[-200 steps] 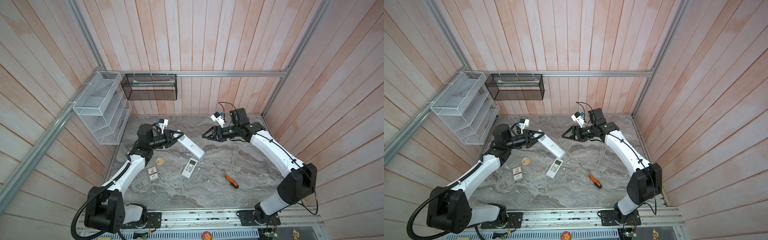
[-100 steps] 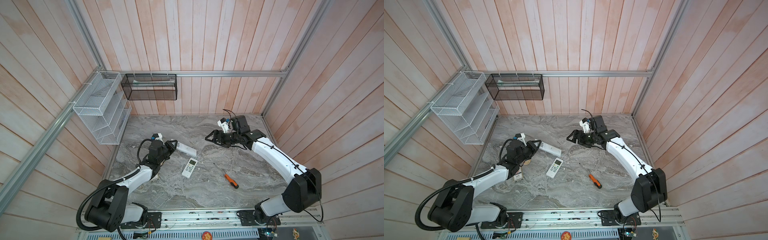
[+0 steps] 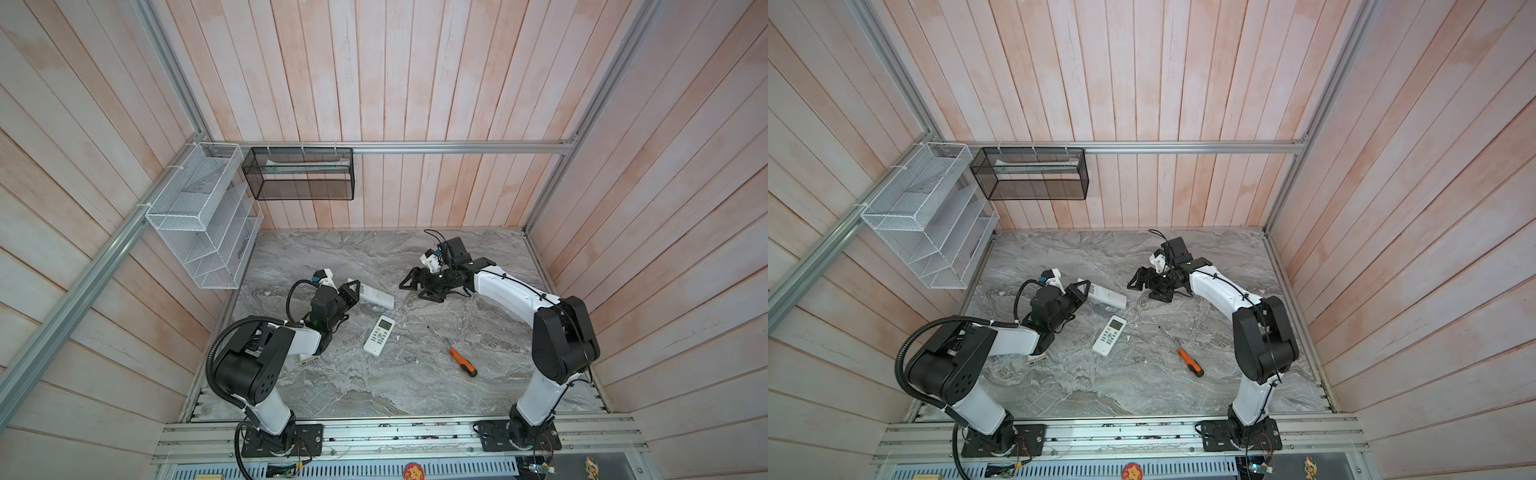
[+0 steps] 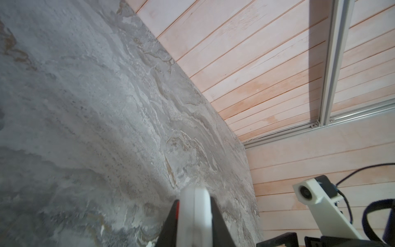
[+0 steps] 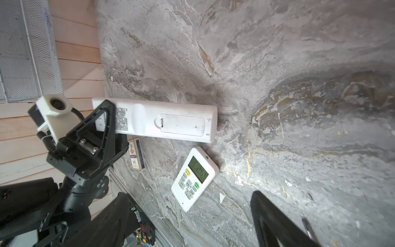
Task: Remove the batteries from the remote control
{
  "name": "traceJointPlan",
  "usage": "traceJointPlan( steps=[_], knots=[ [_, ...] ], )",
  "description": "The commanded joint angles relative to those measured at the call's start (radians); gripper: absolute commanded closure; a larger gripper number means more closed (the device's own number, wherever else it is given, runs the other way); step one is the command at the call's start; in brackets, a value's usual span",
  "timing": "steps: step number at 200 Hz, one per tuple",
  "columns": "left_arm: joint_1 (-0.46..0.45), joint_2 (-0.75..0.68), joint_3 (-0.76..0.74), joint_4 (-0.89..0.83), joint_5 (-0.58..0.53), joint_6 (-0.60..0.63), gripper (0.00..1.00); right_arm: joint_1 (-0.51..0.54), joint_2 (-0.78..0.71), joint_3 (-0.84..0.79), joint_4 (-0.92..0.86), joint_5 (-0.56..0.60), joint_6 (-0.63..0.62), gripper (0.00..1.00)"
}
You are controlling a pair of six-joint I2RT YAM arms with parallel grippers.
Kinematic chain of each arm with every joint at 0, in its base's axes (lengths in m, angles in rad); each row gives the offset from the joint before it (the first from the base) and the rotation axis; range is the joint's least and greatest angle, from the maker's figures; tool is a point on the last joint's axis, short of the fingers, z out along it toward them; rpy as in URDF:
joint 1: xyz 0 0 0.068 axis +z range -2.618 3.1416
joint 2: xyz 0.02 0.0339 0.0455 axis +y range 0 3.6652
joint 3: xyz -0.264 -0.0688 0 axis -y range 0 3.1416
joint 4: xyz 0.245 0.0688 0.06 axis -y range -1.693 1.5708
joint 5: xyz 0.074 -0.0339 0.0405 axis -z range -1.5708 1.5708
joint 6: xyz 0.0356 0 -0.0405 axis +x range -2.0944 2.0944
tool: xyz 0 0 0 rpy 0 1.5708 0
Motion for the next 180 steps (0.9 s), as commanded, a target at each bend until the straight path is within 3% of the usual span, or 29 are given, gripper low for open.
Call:
traceJointPlan(
  steps=[1,72,180],
  knots=[
    [-0.021,0.044,-0.006,0.221,-0.042,0.074,1.0,0.012,0.051,0.06,0.016,-0.048,0.009,0.09],
    [-0.07,0.102,0.002,0.245,-0.014,0.018,1.0,0.021,0.196,0.074,0.105,-0.088,0.014,0.07],
    [-0.089,0.066,-0.017,0.167,-0.023,0.039,1.0,0.033,0.262,-0.005,0.191,-0.098,0.027,0.08]
  ],
)
